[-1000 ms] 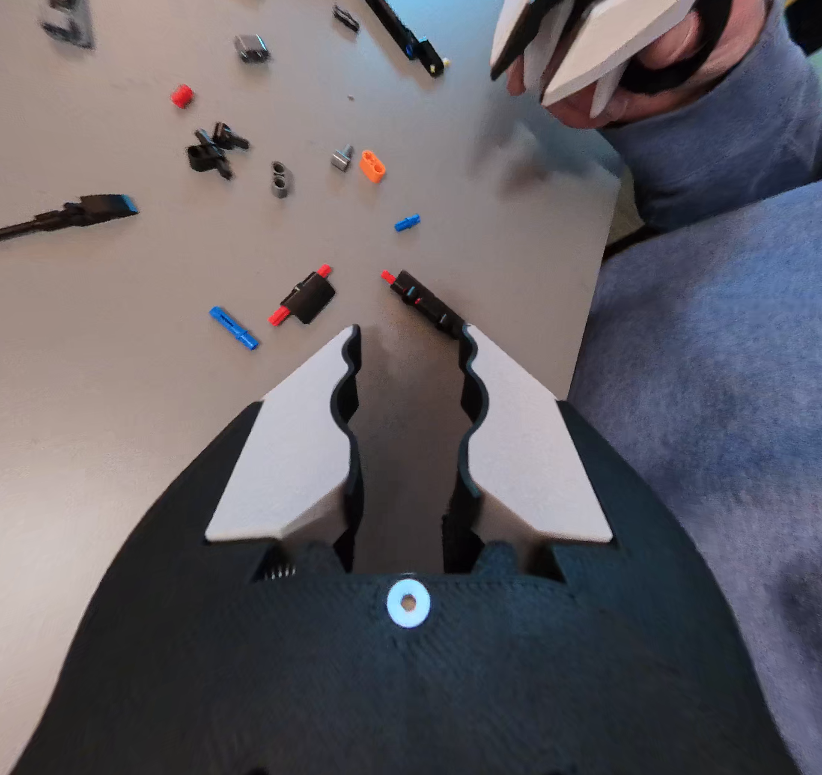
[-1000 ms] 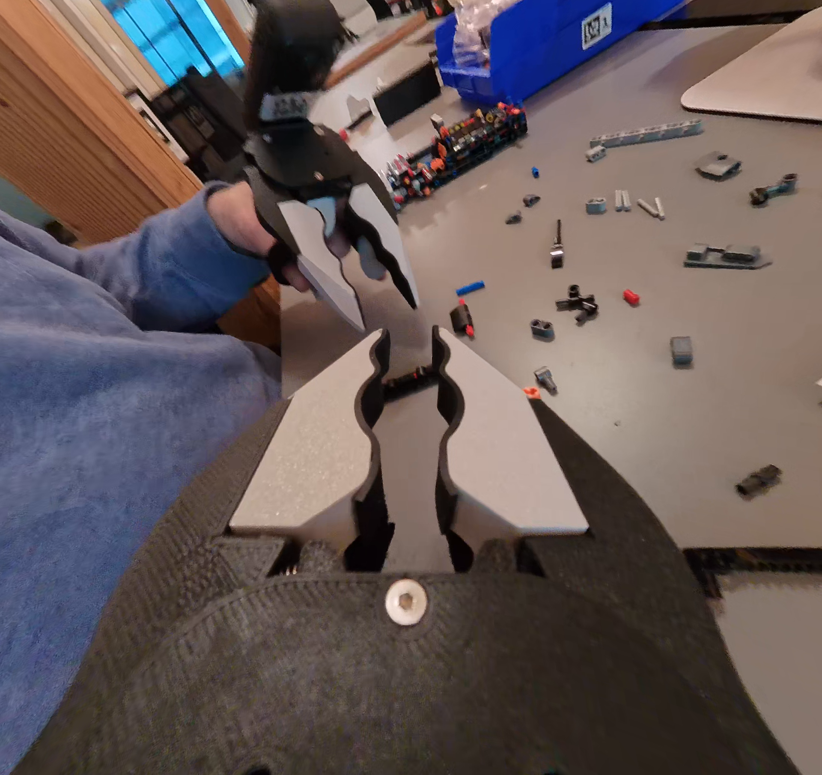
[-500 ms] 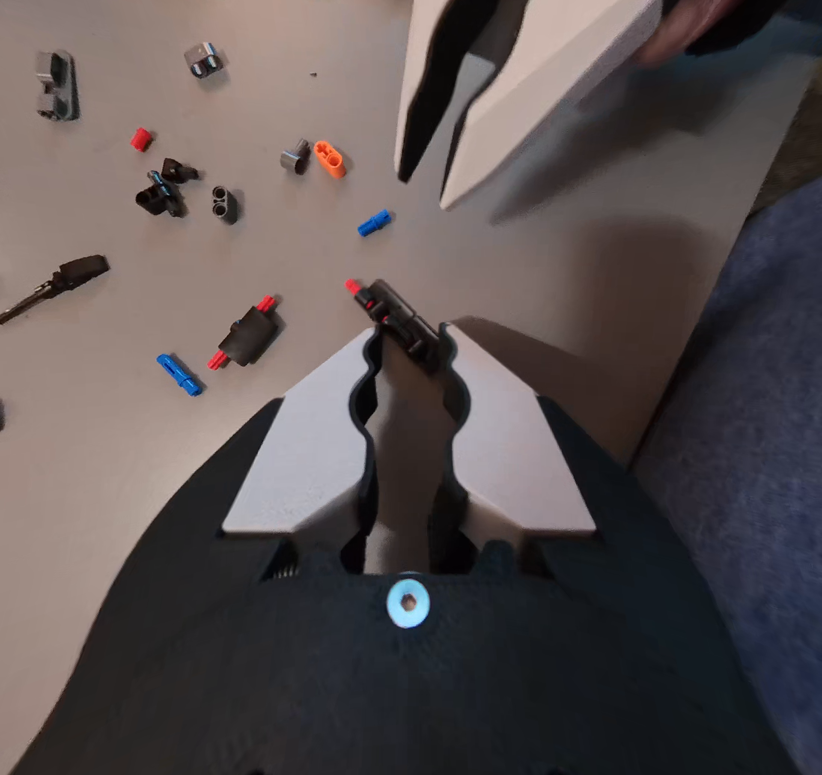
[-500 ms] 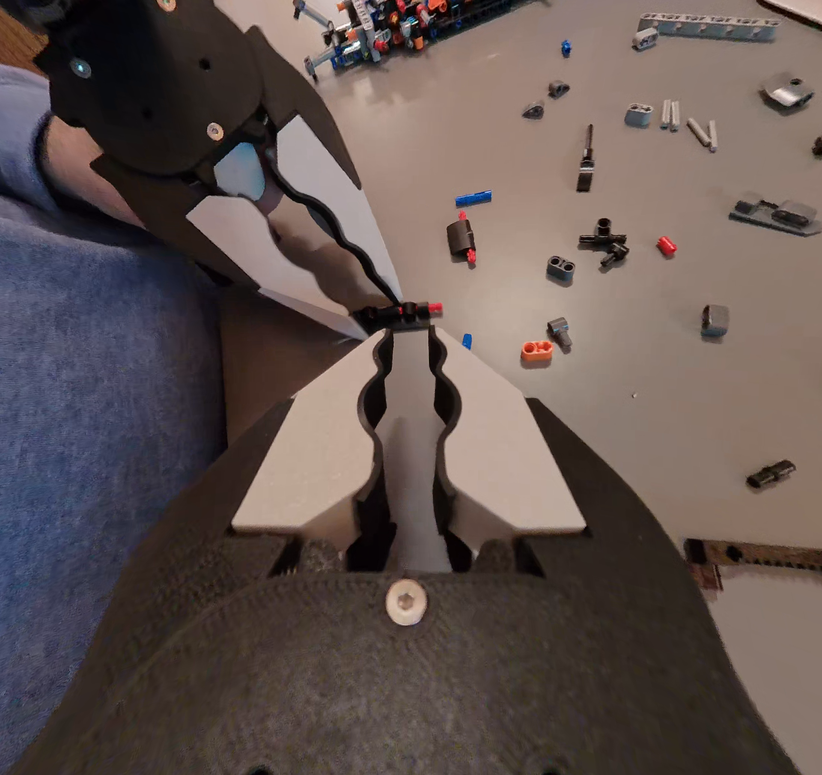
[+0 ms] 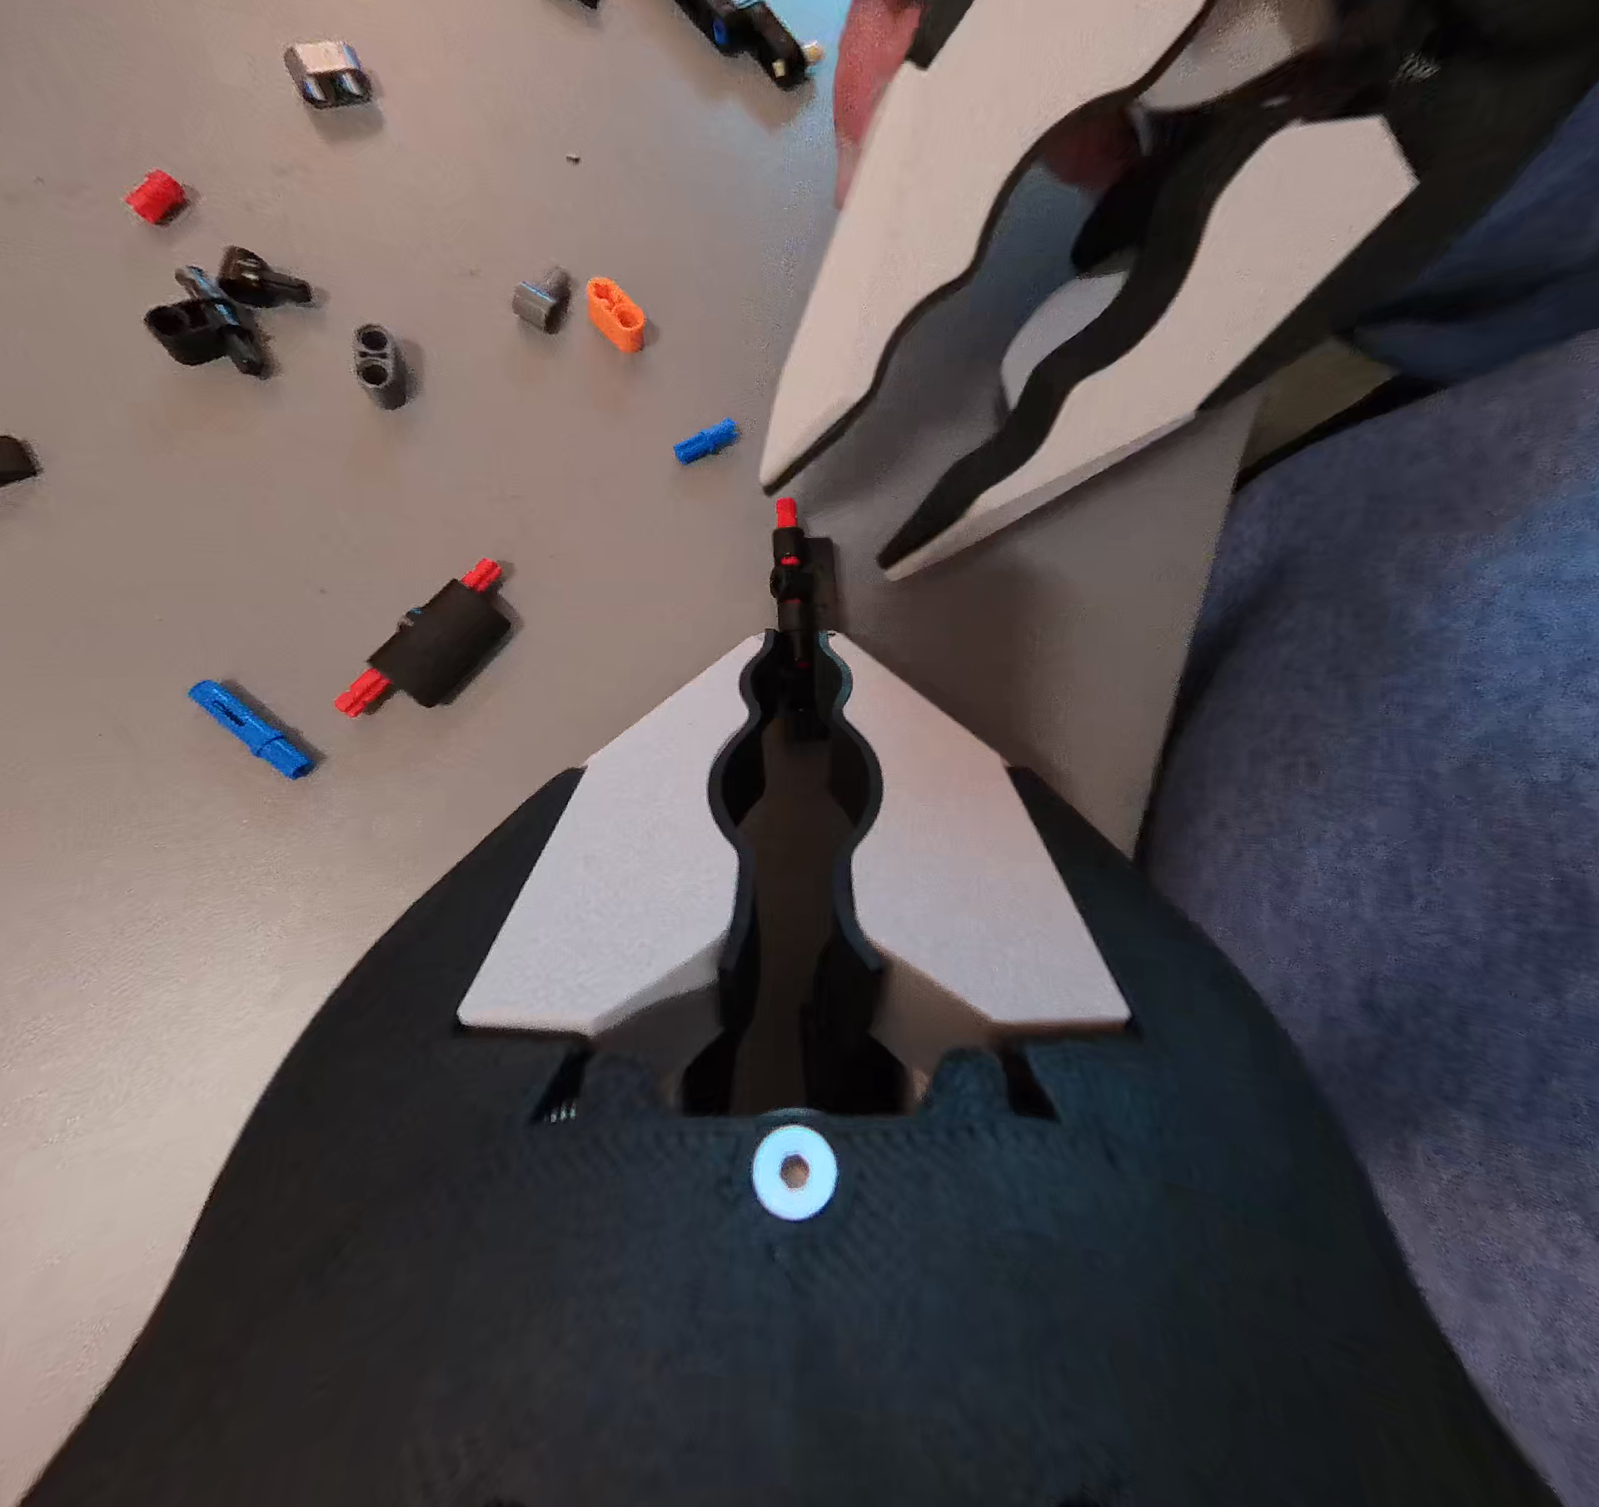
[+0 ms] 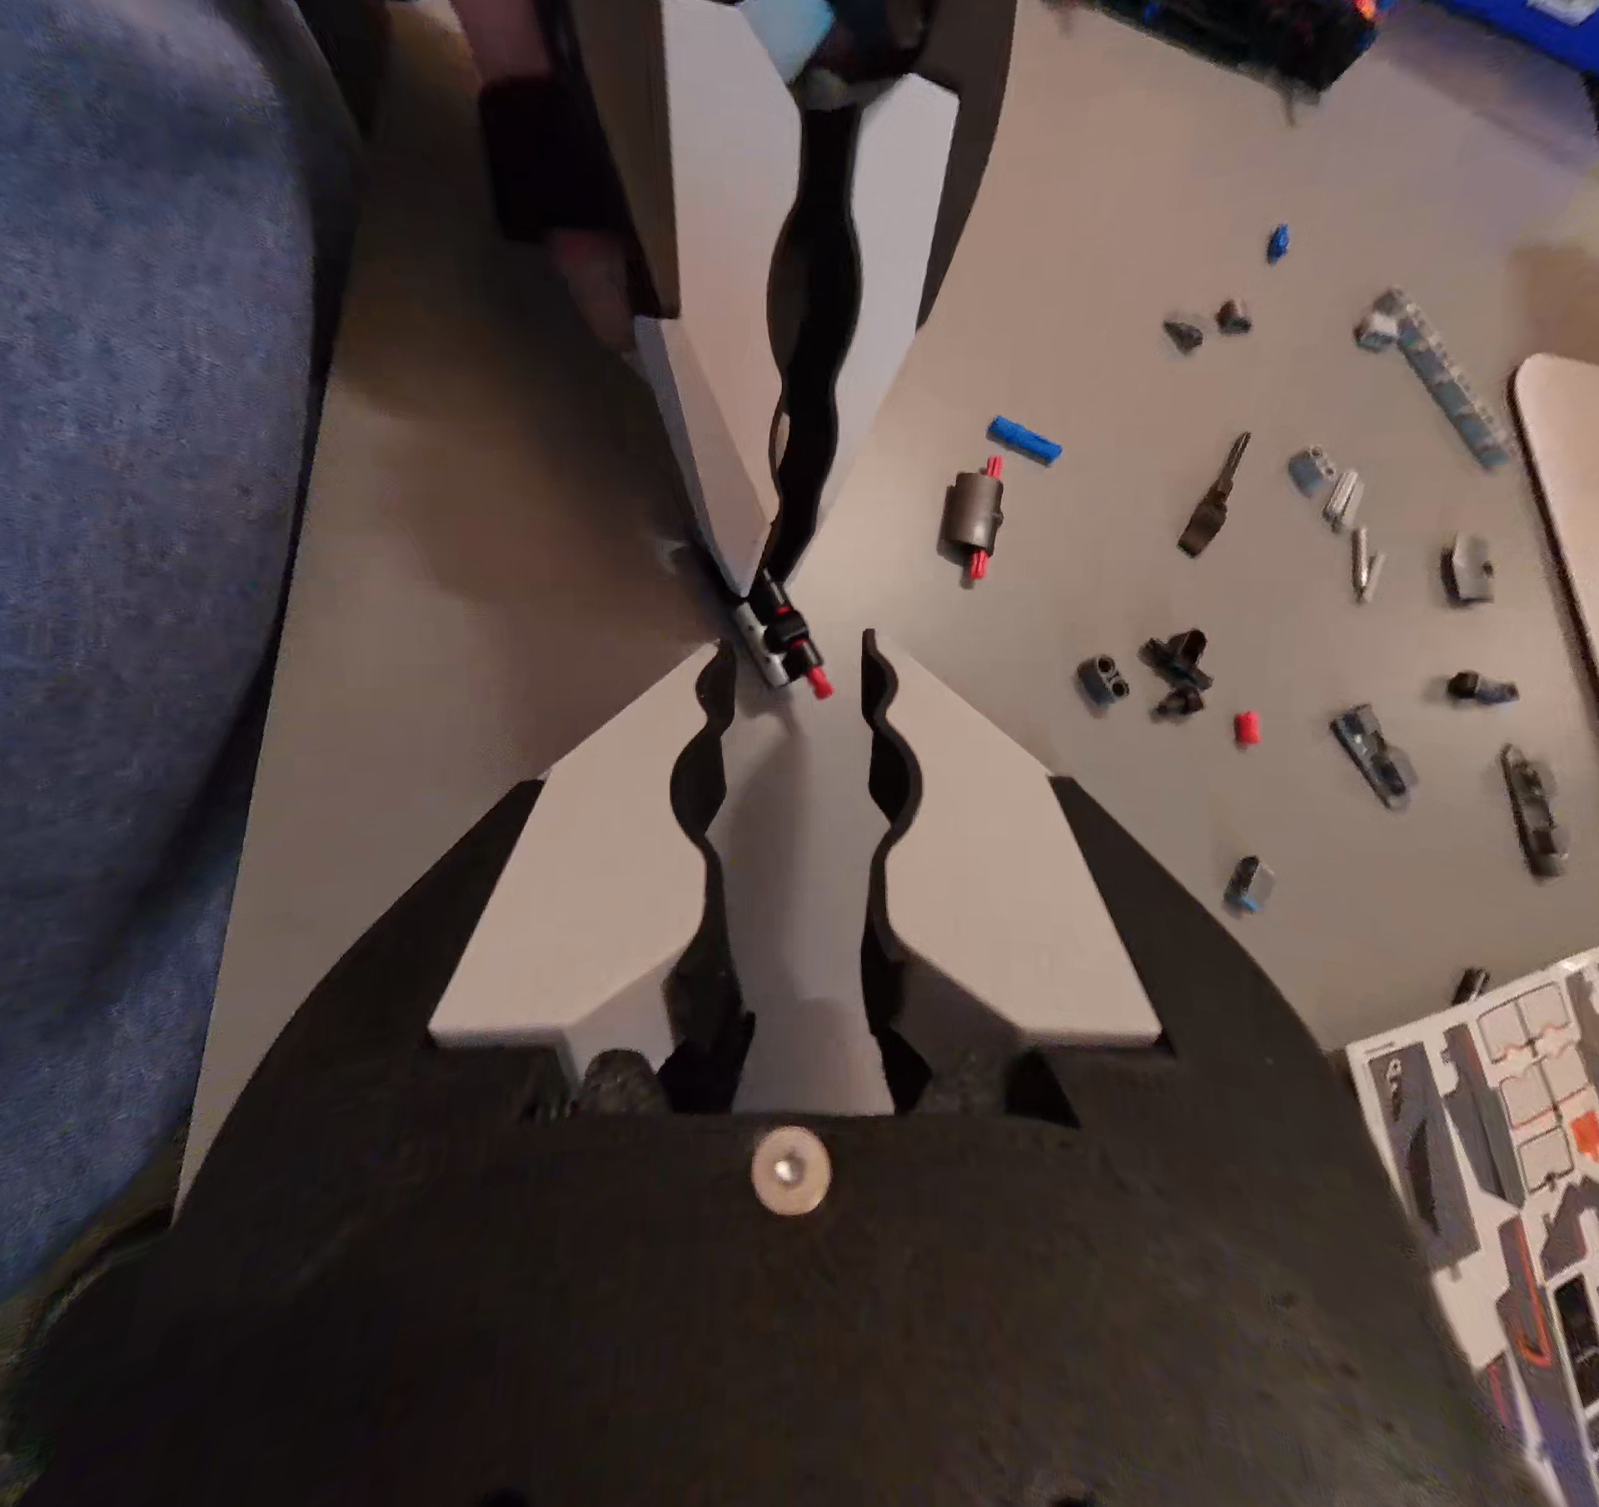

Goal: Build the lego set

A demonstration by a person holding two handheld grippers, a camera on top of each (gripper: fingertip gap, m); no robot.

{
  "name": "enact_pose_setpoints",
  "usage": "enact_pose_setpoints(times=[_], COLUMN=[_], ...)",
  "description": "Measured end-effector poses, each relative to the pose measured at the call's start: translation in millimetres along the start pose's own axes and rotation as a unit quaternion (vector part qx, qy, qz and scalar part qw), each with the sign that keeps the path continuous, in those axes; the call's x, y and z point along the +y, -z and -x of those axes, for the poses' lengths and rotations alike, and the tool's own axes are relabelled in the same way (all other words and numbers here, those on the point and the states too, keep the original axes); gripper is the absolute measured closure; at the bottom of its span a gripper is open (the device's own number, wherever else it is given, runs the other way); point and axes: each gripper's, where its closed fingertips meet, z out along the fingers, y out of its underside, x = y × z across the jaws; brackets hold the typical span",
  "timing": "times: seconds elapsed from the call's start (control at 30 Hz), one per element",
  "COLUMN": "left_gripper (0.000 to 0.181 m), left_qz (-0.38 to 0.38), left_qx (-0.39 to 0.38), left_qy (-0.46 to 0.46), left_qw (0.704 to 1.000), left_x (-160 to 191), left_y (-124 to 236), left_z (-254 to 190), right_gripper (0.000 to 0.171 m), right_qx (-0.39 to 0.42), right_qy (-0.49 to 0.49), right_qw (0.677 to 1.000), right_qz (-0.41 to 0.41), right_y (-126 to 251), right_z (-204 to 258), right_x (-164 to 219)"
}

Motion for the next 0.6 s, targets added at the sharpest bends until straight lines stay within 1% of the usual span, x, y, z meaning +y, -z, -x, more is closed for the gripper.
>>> enact_pose_setpoints(times=[0.03,0.13,0.2,0.23,0.3,0.37,0.43,0.5,0.57,0.6], left_gripper=[0.176,0.175,0.176,0.176,0.176,0.176,0.174,0.164,0.155,0.150], left_qz=[-0.005,-0.047,-0.075,-0.082,-0.088,-0.100,-0.119,-0.145,-0.149,-0.150], left_qx=[0.022,0.091,0.150,0.177,0.215,0.230,0.224,0.224,0.179,0.155], left_qy=[0.010,0.063,0.104,0.122,0.149,0.158,0.143,0.126,0.092,0.065], left_qw=[1.000,0.993,0.980,0.973,0.961,0.955,0.957,0.956,0.968,0.974], left_x=[-1.5,-15.7,-26.1,-29.4,-32.4,-36.8,-44.1,-54.7,-56.8,-56.9], left_y=[2.2,14.3,22.0,24.3,25.3,26.0,27.9,34.3,36.1,37.9], left_z=[-3.7,-10.0,-15.4,-18.0,-20.8,-21.2,-22.3,-26.6,-21.3,-19.2], right_gripper=[0.142,0.142,0.153,0.158,0.162,0.165,0.166,0.166,0.166,0.166], right_qx=[0.004,0.062,0.119,0.133,0.137,0.122,0.104,0.073,0.042,0.014], right_qy=[0.019,0.100,0.150,0.160,0.170,0.137,0.097,0.034,-0.039,-0.082], right_qw=[1.000,0.993,0.982,0.978,0.976,0.983,0.990,0.997,0.998,0.996], right_qz=[-0.001,0.009,0.008,0.011,0.020,0.021,0.008,-0.003,-0.017,-0.028], right_y=[0.0,1.7,7.0,9.6,12.7,15.0,18.2,18.9,18.4,18.1], right_z=[1.9,-0.9,-8.1,-9.8,-8.6,-7.3,-6.8,-6.0,-8.1,-6.6], right_x=[-1.9,-7.2,-14.3,-16.0,-16.4,-15.0,-15.2,-14.3,-12.0,-11.7])
